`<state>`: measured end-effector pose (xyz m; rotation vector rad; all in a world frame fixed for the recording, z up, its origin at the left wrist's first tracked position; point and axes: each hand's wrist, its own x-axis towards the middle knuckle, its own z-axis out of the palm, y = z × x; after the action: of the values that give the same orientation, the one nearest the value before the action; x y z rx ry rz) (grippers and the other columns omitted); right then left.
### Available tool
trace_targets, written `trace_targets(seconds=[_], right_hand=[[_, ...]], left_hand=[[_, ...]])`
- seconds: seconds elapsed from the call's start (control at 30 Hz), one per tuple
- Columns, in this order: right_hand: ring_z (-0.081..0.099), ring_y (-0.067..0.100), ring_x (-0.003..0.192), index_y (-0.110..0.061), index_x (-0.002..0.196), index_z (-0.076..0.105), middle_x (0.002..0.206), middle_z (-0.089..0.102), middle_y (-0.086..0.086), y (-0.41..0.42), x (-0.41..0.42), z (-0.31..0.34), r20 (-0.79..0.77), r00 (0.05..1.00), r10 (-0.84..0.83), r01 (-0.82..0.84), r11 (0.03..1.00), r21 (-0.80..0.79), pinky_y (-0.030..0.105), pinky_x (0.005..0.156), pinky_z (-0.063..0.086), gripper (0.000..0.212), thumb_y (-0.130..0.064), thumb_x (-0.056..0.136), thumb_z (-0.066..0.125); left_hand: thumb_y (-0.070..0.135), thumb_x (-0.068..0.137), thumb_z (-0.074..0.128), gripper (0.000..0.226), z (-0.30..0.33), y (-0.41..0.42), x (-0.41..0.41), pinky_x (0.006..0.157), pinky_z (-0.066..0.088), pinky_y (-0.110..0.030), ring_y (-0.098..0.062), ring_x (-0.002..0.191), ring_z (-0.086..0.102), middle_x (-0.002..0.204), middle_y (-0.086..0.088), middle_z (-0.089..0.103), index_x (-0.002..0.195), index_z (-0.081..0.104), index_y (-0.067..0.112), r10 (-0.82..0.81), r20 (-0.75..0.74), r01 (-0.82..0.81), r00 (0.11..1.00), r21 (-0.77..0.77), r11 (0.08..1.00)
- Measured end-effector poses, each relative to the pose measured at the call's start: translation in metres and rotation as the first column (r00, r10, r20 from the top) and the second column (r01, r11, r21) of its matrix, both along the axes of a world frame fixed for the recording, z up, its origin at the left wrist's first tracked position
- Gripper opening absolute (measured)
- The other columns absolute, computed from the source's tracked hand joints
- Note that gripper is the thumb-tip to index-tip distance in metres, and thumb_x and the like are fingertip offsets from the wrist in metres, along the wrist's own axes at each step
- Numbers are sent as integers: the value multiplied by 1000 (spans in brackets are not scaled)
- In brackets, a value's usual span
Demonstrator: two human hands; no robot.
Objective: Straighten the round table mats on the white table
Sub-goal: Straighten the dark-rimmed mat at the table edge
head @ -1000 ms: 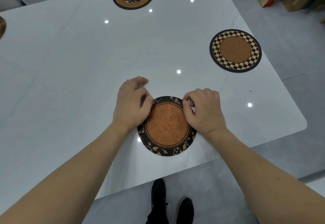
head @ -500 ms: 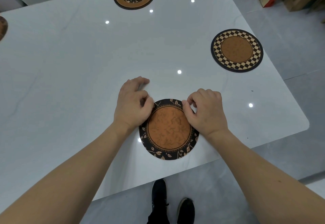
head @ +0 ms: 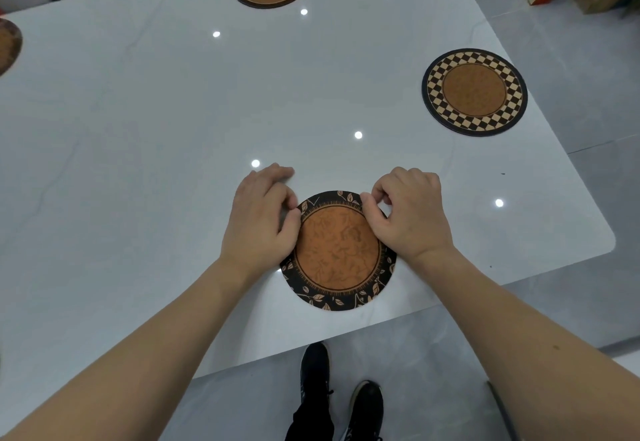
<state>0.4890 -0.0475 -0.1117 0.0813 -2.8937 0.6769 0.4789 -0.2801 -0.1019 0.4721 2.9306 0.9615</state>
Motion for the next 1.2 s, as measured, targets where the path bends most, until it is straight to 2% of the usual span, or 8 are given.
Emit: trace_targets(seconds=[0.07,0.23,0.37,0.7,1.2], right_hand=[[44,14,70,-20,68,54,67,45,-9,0,0,0,-3,1000,4,-4,1000,-11,32,79,34,25,-36,86,55],[44,15,67,-19,63,51,63,44,-9,1,0,1,-4,1000,4,-4,1000,-6,32,77,33,27,-33,85,55],[44,17,62,-16,57,48,57,46,-8,1,0,1,-3,1000,15,-15,1000,9,35,74,35,32,-31,84,56],[42,17,59,-15,49,41,51,44,-7,1,0,-2,-6,1000,27,-27,1000,15,36,73,36,39,-27,83,57],[40,18,57,-16,49,39,50,43,-5,0,1,-1,-53,997,48,-46,999,22,37,70,35,37,-25,81,54]], left_hand=[[15,77,60,5,1,0,-2,109,30,-48,-26,129,44,132,-2,55,81,58,13,-4,-19,4,1000,-16,1000],[17,73,59,5,0,-2,-1,110,26,-48,-26,131,41,133,-1,54,77,59,14,-19,-5,19,1000,-10,1000],[17,74,57,1,-1,-2,-2,109,26,-50,-27,131,42,130,1,55,74,59,17,-46,-9,46,999,-17,999],[20,77,54,9,-1,-4,-3,110,24,-50,-25,130,42,129,4,56,70,60,18,-80,-5,80,997,-18,997],[15,77,55,13,1,-3,-2,112,20,-49,-24,129,43,127,4,57,65,60,16,-92,-4,92,996,-46,995]])
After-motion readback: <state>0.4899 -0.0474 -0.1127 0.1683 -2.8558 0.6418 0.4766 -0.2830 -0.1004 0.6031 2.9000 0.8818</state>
